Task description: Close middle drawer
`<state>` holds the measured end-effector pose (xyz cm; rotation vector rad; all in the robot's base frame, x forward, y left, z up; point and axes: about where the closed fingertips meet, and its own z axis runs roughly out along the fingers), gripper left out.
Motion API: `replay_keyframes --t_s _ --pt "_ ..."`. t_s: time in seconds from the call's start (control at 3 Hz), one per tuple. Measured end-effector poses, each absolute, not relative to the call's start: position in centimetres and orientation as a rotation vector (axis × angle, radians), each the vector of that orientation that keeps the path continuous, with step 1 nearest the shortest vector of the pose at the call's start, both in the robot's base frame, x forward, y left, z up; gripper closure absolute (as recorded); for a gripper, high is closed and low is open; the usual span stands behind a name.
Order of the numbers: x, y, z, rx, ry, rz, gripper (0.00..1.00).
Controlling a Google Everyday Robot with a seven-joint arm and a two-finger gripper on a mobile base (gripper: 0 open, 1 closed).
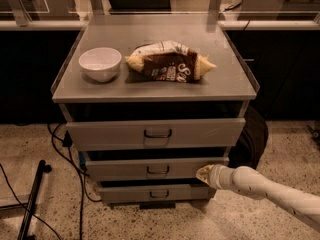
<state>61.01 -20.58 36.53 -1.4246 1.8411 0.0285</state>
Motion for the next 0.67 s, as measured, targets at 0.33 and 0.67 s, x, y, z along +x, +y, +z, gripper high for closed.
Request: replay_keyframes --t_s 0.33,0.67 --pt "60.93 -20.37 36.60 -1.432 1.841 0.047 1.00" --pt "60.16 -20.30 37.43 -1.437 1.852 0.091 1.00"
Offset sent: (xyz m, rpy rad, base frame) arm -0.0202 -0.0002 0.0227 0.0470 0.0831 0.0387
